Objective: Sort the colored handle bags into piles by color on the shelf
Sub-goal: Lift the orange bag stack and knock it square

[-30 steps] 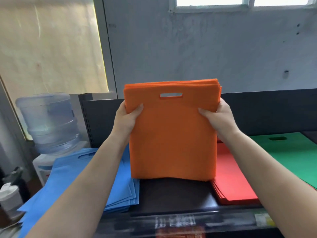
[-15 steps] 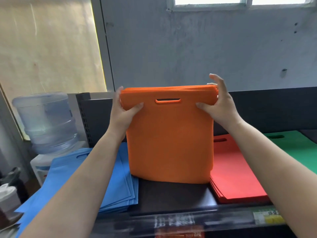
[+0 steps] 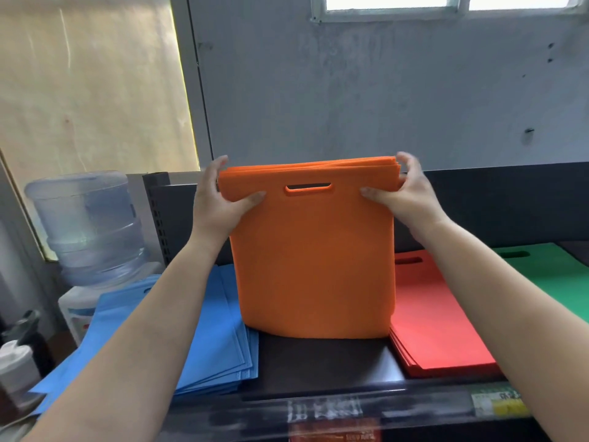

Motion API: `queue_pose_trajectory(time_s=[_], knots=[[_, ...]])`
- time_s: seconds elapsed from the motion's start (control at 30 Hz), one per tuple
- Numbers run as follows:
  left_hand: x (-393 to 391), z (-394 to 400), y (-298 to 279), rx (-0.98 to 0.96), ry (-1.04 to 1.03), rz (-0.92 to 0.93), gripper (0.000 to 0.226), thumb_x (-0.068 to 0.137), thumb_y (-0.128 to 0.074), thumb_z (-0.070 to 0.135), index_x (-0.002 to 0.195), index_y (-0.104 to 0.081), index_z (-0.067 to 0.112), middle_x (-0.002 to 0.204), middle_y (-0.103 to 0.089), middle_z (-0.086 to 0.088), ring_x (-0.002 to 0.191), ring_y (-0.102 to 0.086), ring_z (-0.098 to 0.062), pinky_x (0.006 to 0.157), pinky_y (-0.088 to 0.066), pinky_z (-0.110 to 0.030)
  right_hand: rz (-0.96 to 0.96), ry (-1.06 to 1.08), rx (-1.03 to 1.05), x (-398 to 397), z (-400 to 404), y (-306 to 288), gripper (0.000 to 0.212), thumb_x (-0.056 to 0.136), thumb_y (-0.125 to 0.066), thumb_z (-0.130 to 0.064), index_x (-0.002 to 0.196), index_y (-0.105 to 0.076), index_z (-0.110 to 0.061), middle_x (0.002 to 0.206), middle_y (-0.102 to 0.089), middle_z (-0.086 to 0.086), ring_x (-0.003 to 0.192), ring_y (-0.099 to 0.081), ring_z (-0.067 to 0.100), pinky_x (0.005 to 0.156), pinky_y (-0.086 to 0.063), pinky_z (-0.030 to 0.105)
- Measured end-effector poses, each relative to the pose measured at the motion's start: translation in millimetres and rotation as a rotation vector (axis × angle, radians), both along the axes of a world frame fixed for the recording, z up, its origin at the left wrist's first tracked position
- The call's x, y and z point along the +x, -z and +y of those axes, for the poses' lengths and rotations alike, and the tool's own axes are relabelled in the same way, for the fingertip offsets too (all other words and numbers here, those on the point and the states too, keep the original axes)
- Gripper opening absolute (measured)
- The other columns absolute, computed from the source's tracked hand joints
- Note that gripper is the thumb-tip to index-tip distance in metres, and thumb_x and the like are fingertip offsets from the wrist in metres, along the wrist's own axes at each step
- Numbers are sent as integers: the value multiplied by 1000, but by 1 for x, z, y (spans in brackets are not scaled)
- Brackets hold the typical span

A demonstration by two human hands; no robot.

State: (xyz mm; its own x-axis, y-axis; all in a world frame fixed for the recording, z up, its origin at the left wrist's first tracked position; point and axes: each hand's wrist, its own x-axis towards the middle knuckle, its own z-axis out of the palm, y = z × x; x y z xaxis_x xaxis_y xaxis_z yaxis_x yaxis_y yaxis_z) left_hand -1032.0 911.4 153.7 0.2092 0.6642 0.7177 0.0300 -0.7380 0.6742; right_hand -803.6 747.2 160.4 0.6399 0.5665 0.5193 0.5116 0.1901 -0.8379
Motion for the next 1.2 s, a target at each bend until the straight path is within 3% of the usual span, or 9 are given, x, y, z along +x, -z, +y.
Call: queue_pose_trajectory(time_s=[0.1,0.2,0.37,0.53,0.6,0.73,0.87,1.07,1.2], knots=[[2,-13,30,-350,249,-83,41,73,-80,15,106,-59,28,99,-68,11,82,-66,4,77,-56,-24,220,-200,39,-9,-1,36,42,76,-77,-9,114,-61,-16,107,-70,4,93,-67,15,82,-56,30],[12,-29,39,-392,282,-187,20,81,-73,13,94,-65,26,90,-71,9,80,-69,-5,76,-55,-27,275,-204,144,-16,1,40,26,80,-71,-2,101,-65,-16,104,-70,11,90,-67,23,82,-55,36],[18,-27,14,-415,363,-325,16,82,-72,11,91,-67,23,83,-75,4,78,-72,-16,66,-59,-28,249,-316,198,-12,13,6,29,88,-56,3,102,-63,-21,93,-71,1,83,-69,15,74,-58,31],[15,-15,66,-800,409,-130,20,83,-71,12,100,-64,19,97,-71,-4,81,-69,-16,64,-53,-28,328,-268,-1,-12,12,63,33,85,-60,8,108,-57,-15,94,-67,4,84,-66,18,76,-56,31],[14,-14,82,-766,383,-51,17,82,-73,18,97,-65,22,92,-73,2,79,-70,-11,61,-52,-22,340,-230,-33,-12,9,82,26,83,-67,1,101,-63,-17,97,-70,5,88,-67,21,80,-54,36],[10,-10,74,-568,376,-104,12,79,-75,20,89,-68,22,79,-74,10,72,-71,-8,55,-53,-15,303,-233,41,-9,11,75,23,79,-72,0,89,-67,-20,84,-73,-3,77,-70,13,66,-55,25],[3,-8,86,-684,453,-132,42,68,-78,25,107,-63,23,97,-74,3,86,-71,-14,64,-56,-24,343,-273,-15,-6,5,87,29,76,-76,-5,98,-66,-21,93,-73,-2,85,-70,14,70,-55,26],[6,-14,93,-635,427,-65,18,78,-75,20,94,-67,24,86,-75,8,78,-71,-10,59,-54,-18,357,-202,19,-11,3,110,31,75,-74,2,94,-65,-21,92,-72,0,85,-70,18,75,-54,33],[0,-15,90,-676,482,-119,33,70,-77,25,100,-65,21,92,-75,3,83,-72,-16,63,-57,-26,400,-264,32,-8,-2,112,35,73,-77,-3,100,-65,-20,91,-75,-4,82,-72,14,67,-56,27]])
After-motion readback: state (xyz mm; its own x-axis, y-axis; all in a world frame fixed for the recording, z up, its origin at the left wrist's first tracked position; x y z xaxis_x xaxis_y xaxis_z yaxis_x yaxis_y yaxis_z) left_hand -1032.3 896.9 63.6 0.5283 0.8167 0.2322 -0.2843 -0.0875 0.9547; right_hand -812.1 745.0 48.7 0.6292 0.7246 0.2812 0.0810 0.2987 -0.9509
